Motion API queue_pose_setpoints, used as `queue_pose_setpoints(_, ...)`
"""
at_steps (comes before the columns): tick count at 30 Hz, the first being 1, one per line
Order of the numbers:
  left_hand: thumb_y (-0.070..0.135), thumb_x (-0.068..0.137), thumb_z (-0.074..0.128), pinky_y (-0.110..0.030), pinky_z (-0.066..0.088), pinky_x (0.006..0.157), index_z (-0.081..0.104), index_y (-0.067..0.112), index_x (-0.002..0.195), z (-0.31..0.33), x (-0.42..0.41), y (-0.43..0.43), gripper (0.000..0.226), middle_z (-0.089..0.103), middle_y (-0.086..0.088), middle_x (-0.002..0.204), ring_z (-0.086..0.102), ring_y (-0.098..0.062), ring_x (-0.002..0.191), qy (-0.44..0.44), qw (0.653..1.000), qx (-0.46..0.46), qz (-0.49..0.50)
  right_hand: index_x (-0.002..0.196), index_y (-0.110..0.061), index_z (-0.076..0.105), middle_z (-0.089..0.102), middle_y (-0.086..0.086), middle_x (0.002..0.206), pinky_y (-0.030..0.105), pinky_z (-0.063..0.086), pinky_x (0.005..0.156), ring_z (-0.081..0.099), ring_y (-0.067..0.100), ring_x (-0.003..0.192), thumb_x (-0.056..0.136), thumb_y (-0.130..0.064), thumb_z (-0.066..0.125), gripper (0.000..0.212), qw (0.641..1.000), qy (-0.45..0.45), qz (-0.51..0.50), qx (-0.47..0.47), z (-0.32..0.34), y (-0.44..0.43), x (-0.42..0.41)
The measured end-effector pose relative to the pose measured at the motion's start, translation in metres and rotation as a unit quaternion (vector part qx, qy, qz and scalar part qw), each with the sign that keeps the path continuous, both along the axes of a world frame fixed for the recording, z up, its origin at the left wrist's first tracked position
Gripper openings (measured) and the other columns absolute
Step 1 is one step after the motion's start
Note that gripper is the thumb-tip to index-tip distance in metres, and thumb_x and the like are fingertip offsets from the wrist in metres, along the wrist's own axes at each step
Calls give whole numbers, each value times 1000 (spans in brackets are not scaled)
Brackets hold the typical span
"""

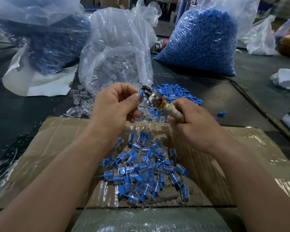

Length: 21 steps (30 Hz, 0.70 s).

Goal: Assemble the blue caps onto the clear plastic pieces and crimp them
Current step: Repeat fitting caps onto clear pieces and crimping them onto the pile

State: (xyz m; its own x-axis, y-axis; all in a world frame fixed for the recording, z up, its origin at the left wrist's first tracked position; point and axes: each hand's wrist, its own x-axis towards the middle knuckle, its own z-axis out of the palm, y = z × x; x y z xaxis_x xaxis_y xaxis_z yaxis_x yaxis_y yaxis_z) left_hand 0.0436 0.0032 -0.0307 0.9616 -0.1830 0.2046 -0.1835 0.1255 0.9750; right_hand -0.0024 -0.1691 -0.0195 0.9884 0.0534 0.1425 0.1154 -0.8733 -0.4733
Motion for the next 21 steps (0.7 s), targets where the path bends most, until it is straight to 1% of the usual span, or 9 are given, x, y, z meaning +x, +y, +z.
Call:
queue_pose_setpoints(5,-1,85,56,-16,44,43,57,14,76,0,0,0,18,59,8,57,55,-6,45,-1,1000,1,6,72,-31,35,42,-12,77,19,28,58,39,2,70,90,-23,51,26,1000,8,-1,-10,0,1,1)
queue_pose_setpoints(10,-1,87,55,-16,44,42,57,14,77,1,-3,-2,18,59,9,56,53,-6,44,-9,1000,4,18,70,-29,35,43,-10,73,23,29,56,40,4,68,90,-19,52,28,1000,1,-12,-17,-2,4,3)
queue_pose_setpoints(15,0,88,54,-18,45,43,56,14,77,0,-5,-3,19,58,2,64,52,-6,44,-12,999,14,34,70,-27,36,45,-10,71,25,31,54,42,5,66,89,-18,52,26,999,-6,-24,-26,-4,6,4)
queue_pose_setpoints(21,1,88,54,-17,45,43,56,15,77,1,-4,-1,18,60,9,57,50,-5,43,-8,999,17,36,73,-26,39,46,-10,71,25,30,53,41,5,64,88,-19,53,22,998,-25,-39,-36,-9,8,6)
